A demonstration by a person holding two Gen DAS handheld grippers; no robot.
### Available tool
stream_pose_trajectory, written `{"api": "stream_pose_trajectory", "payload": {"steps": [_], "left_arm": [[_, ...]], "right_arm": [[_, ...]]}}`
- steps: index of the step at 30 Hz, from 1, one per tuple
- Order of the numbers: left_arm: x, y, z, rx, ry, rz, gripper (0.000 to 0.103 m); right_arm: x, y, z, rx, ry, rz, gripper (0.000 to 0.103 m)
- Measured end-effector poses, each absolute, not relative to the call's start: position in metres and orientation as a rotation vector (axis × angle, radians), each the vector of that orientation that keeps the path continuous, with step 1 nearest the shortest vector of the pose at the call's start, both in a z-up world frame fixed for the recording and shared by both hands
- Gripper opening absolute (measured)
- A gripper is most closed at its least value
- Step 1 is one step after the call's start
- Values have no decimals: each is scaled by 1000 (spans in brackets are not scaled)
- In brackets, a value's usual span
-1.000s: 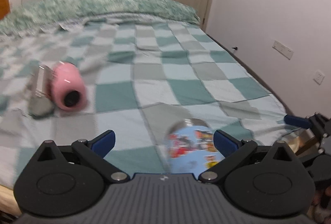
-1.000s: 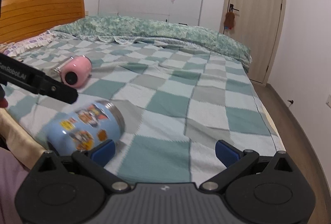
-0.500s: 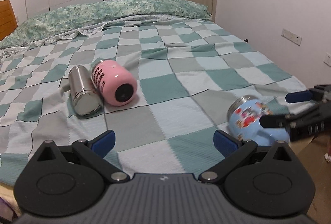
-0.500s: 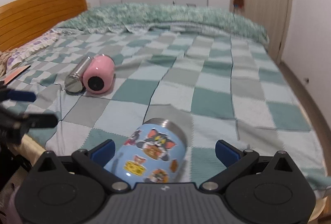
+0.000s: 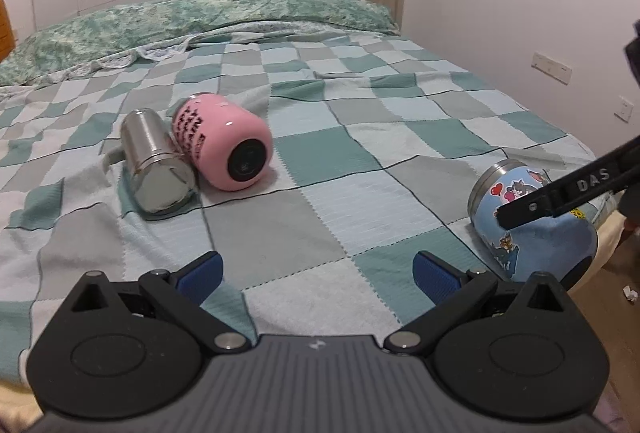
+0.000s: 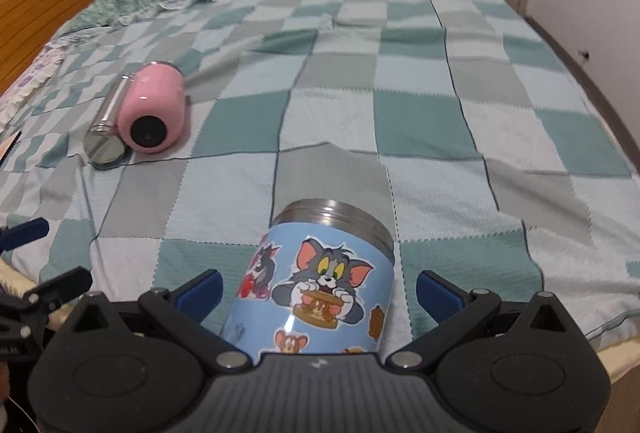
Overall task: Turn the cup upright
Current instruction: 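Grasp the blue cup body with the right tool fingers, then rotate the blue cup upright with the right tool and lower it onto the bed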
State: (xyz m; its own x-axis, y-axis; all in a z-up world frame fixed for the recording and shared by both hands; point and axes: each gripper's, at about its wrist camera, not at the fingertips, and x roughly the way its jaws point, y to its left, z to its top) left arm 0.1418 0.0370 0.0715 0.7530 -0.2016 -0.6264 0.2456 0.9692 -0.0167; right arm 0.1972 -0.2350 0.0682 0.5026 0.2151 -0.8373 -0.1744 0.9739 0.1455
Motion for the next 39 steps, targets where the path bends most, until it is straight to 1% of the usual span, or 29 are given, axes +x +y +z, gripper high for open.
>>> {"api": "stream_pose_trajectory", "payload": {"steps": [5, 8, 9, 16, 21, 25, 32, 39], "left_arm": [[148, 32, 67, 65, 666, -276, 103], [150, 28, 66, 53, 664, -295, 103], [150, 26, 65, 52, 664, -301, 103], [148, 20, 65, 48, 663, -317, 103], [145, 14, 70, 45, 651, -322, 103], [145, 7, 77, 32, 632, -328, 103], [151, -12, 83, 31, 589, -299, 103], [163, -30, 79, 51, 548, -243, 103]], "right_arm": [[213, -236, 53, 123, 1111, 237, 102], [221, -238, 42, 189, 1168, 237, 94], [224, -238, 39, 198, 1181, 233, 89], [218, -244, 39, 232, 1139, 277, 87], [197, -257, 50, 267, 1021, 340, 86], [177, -268, 66, 255, 845, 369, 85], [174, -272, 85, 89, 593, 316, 83], [201, -279, 77, -61, 458, 205, 83]]}}
